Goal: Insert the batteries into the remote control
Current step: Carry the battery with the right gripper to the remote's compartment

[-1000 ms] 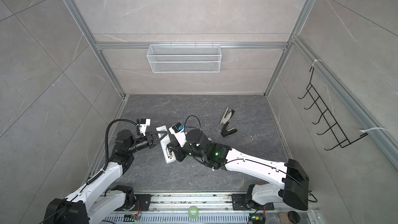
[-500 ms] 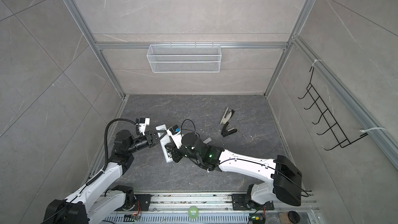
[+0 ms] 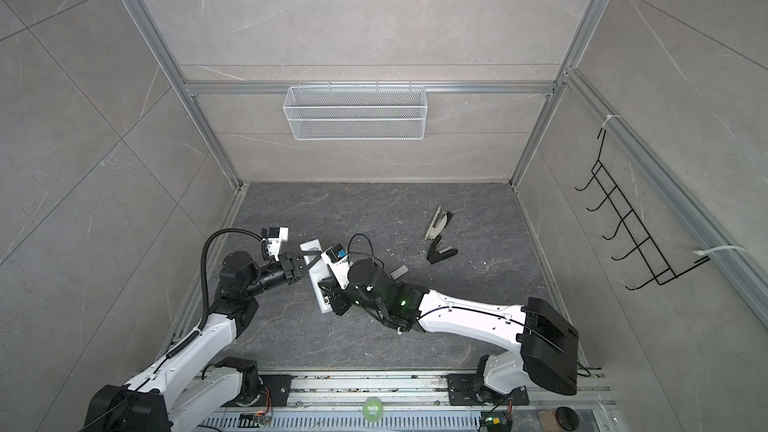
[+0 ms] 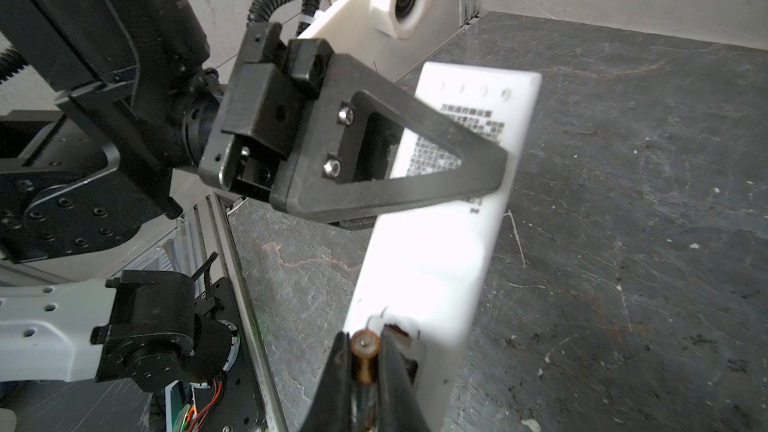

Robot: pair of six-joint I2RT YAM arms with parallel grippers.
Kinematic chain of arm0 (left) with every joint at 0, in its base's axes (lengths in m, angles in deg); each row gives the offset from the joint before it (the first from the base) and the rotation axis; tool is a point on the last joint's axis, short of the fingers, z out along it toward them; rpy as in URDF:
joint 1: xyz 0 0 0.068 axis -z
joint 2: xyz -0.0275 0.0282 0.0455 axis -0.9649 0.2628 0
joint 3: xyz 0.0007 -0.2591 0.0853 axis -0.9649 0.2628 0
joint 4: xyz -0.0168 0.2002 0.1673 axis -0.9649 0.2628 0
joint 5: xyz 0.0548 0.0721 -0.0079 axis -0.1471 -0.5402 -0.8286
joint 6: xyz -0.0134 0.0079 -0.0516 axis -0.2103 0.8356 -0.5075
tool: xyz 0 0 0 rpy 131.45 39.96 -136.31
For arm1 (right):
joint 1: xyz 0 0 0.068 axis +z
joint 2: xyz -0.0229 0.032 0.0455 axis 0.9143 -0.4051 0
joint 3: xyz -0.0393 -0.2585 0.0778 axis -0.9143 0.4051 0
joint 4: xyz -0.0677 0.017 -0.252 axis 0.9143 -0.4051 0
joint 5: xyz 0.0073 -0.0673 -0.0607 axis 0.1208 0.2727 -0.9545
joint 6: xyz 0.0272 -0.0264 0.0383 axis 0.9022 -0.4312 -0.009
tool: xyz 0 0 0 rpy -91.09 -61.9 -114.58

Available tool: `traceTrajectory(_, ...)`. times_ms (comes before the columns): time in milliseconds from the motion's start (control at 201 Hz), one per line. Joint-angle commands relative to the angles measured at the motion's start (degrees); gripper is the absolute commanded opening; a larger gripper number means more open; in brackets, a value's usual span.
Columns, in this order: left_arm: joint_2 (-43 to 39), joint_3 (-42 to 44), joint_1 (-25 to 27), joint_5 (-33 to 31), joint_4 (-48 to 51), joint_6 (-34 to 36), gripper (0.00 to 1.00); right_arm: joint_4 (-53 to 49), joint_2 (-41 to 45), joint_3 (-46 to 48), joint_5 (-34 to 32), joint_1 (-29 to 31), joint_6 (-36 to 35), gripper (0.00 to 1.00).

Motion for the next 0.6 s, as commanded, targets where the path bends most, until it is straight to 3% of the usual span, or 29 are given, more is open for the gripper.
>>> traceTrajectory(0,-1.16,-0.20,-0.22,1.14,-4.60,-1.03,0.00,1.07,-1.31,0.56,-0.63,0.29,0.63,0.00)
traceTrajectory(593,-1.87,-0.62,-0.22,0.85,-5.05,-1.43,0.00,-1.92,-2.51,0.41,0.21,0.45,-0.25,0.02)
